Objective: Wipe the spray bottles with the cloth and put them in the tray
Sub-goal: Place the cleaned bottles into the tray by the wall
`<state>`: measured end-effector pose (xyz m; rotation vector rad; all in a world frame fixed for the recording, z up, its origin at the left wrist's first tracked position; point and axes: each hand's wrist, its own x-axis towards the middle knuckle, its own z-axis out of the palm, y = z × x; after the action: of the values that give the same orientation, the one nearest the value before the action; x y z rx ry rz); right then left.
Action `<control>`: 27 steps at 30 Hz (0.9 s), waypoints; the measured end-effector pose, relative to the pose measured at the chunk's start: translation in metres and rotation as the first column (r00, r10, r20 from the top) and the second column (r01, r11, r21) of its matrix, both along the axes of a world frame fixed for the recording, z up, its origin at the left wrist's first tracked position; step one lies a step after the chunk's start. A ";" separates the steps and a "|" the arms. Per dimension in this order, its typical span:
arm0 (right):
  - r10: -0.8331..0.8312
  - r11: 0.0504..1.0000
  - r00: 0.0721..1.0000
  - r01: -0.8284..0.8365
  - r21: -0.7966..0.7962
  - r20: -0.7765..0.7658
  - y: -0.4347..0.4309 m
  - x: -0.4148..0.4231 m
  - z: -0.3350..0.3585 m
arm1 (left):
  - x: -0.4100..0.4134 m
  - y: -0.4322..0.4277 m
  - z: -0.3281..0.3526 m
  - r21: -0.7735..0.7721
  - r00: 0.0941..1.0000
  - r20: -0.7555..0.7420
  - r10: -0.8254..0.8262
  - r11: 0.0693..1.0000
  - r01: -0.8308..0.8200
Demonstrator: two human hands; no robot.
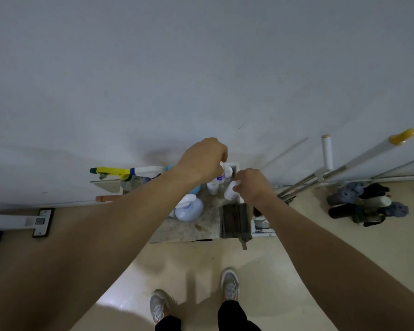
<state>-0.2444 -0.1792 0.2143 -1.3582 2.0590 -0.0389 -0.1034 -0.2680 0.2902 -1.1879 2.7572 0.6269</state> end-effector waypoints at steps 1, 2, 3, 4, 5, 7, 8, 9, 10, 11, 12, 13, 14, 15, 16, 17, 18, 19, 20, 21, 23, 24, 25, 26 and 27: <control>-0.002 1.000 1.000 0.002 -0.028 -0.001 0.005 -0.005 0.008 | -0.002 0.004 -0.001 0.017 1.000 -0.001 -0.007 1.000 0.007; -0.011 0.998 1.000 0.010 -0.064 -0.005 0.009 -0.010 0.015 | -0.004 0.008 -0.002 0.029 1.000 -0.003 -0.014 0.999 0.014; -0.024 0.995 1.000 0.023 -0.100 -0.008 0.013 -0.015 0.023 | -0.007 0.011 -0.003 0.039 1.000 -0.004 -0.023 0.999 0.023; -0.029 0.991 0.999 0.028 -0.133 -0.012 0.017 -0.020 0.031 | -0.009 0.015 -0.005 0.047 1.000 0.000 -0.029 0.998 0.029; -0.027 0.987 0.999 0.023 -0.157 -0.021 0.020 -0.025 0.038 | -0.012 0.018 -0.008 0.051 0.999 0.009 -0.033 0.998 0.033; -0.017 0.982 0.999 0.010 -0.190 -0.034 0.022 -0.033 0.048 | -0.019 0.023 -0.017 0.046 0.998 0.047 -0.044 0.998 0.042; -0.019 0.979 0.999 0.010 -0.205 -0.038 0.022 -0.036 0.051 | -0.022 0.025 -0.023 0.042 0.996 0.071 -0.051 0.998 0.048; -0.022 0.976 0.999 0.012 -0.217 -0.043 0.022 -0.040 0.053 | -0.025 0.027 -0.030 0.041 0.994 0.090 -0.056 0.998 0.052; -0.023 0.974 0.998 0.011 -0.227 -0.051 0.021 -0.042 0.053 | -0.027 0.028 -0.037 0.044 0.992 0.107 -0.060 0.997 0.056; -0.024 0.973 0.998 0.010 -0.231 -0.056 0.019 -0.044 0.053 | -0.029 0.029 -0.044 0.045 0.991 0.121 -0.064 0.997 0.059; -0.024 0.972 0.998 0.009 -0.236 -0.060 0.017 -0.045 0.052 | -0.031 0.030 -0.051 0.042 0.988 0.134 -0.070 0.997 0.064; -0.027 0.971 0.998 0.012 -0.237 -0.060 0.015 -0.046 0.050 | -0.033 0.031 -0.058 0.034 0.986 0.146 -0.077 0.997 0.073; -0.027 0.970 0.998 0.012 -0.242 -0.060 0.013 -0.047 0.048 | -0.034 0.032 -0.064 0.020 0.984 0.156 -0.087 0.996 0.085; -0.024 0.970 0.998 0.009 -0.245 -0.060 0.011 -0.047 0.046 | -0.035 0.032 -0.069 0.001 0.981 0.168 -0.097 0.995 0.099; -0.015 0.969 0.998 -0.001 -0.249 -0.063 0.009 -0.047 0.043 | -0.036 0.032 -0.074 -0.017 0.978 0.177 -0.107 0.994 0.111; -0.005 0.968 0.998 -0.011 -0.249 -0.065 0.007 -0.047 0.041 | -0.038 0.031 -0.077 -0.028 0.976 0.187 -0.115 0.992 0.122; 0.003 0.969 0.998 -0.020 -0.247 -0.067 0.005 -0.047 0.039 | -0.039 0.030 -0.081 -0.035 0.973 0.195 -0.122 0.991 0.131; 0.009 0.970 0.998 -0.025 -0.243 -0.068 0.003 -0.047 0.038 | -0.040 0.028 -0.083 -0.033 0.971 0.202 -0.124 0.991 0.133; 0.013 0.970 0.997 -0.029 -0.242 -0.070 0.001 -0.047 0.037 | -0.042 0.027 -0.085 -0.021 0.971 0.206 -0.123 0.991 0.130; 0.014 0.970 0.997 -0.031 -0.242 -0.073 -0.001 -0.048 0.036 | -0.043 0.026 -0.087 -0.003 0.971 0.207 -0.118 0.993 0.121; 0.016 0.968 0.997 -0.036 -0.247 -0.080 -0.005 -0.049 0.036 | -0.045 0.023 -0.091 0.035 0.972 0.208 -0.109 0.994 0.104; 0.019 0.968 0.996 -0.039 -0.249 -0.083 -0.007 -0.050 0.037 | -0.046 0.023 -0.093 0.050 0.972 0.208 -0.110 0.994 0.101; 0.024 0.968 0.996 -0.045 -0.248 -0.086 -0.009 -0.051 0.038 | -0.046 0.023 -0.094 0.061 0.972 0.207 -0.112 0.993 0.101; 0.032 0.968 0.996 -0.053 -0.246 -0.088 -0.011 -0.052 0.039 | -0.045 0.023 -0.097 0.066 0.973 0.198 -0.114 0.992 0.103; 0.040 0.968 0.995 -0.061 -0.244 -0.090 -0.013 -0.053 0.041 | -0.043 0.024 -0.098 0.068 0.975 0.188 -0.118 0.992 0.107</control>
<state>-0.2972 -0.1922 0.2557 -1.5856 2.1441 -0.2255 -0.1465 -0.2439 0.1923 -1.0139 2.6050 0.5444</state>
